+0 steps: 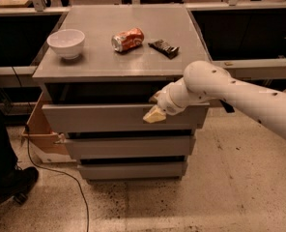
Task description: Open top drawer
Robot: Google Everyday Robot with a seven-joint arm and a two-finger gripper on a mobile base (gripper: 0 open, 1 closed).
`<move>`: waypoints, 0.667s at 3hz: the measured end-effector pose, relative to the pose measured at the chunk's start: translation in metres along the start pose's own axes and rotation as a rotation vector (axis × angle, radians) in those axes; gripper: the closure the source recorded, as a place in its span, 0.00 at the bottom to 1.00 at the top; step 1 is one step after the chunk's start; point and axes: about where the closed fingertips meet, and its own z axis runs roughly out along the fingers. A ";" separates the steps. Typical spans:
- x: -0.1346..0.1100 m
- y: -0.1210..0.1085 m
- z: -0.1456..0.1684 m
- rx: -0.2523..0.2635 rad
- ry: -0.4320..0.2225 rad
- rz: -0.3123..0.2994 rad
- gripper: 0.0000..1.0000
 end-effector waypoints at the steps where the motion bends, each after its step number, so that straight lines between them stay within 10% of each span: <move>1: 0.001 0.011 -0.015 -0.011 -0.008 -0.008 0.27; 2: 0.000 0.035 -0.037 -0.042 -0.010 -0.032 0.04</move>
Offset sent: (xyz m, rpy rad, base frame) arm -0.0885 -0.0216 0.0436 -0.0064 0.0271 0.1084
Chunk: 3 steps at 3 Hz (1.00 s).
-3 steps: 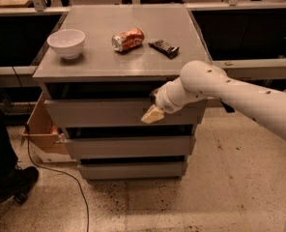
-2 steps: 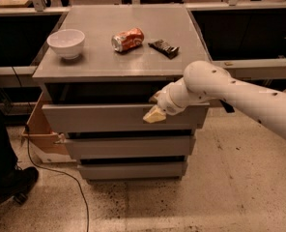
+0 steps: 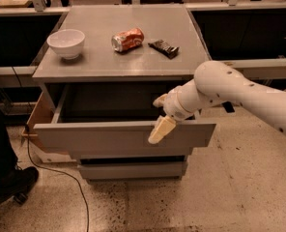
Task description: Open top drawer
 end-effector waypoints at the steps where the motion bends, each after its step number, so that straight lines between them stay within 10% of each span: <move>1: 0.005 0.045 -0.027 -0.078 0.018 -0.019 0.00; 3: 0.012 0.122 -0.030 -0.262 0.042 -0.027 0.00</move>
Offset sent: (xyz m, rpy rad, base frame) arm -0.1369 -0.0151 0.0036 -0.0484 0.2037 0.1733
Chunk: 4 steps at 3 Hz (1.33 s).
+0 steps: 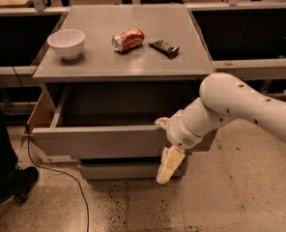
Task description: Open top drawer
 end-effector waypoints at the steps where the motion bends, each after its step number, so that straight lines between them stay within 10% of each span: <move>1: 0.004 0.009 0.007 -0.025 0.004 0.013 0.00; 4: 0.003 -0.036 -0.018 0.085 0.010 0.008 0.00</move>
Offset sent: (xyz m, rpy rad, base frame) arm 0.0200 -0.0190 0.0035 -0.0095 -0.0265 -0.0659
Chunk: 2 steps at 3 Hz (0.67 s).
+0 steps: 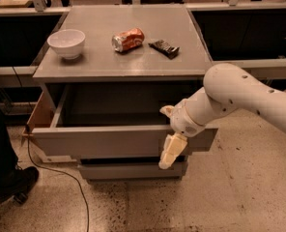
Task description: Open top drawer
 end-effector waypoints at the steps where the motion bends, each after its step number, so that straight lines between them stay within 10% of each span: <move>1: 0.000 0.002 0.016 -0.020 -0.004 0.014 0.00; 2: 0.005 0.010 0.026 -0.043 -0.001 0.033 0.00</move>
Offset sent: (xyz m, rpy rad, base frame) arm -0.0171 0.0093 -0.0386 0.0060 0.0941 -0.0118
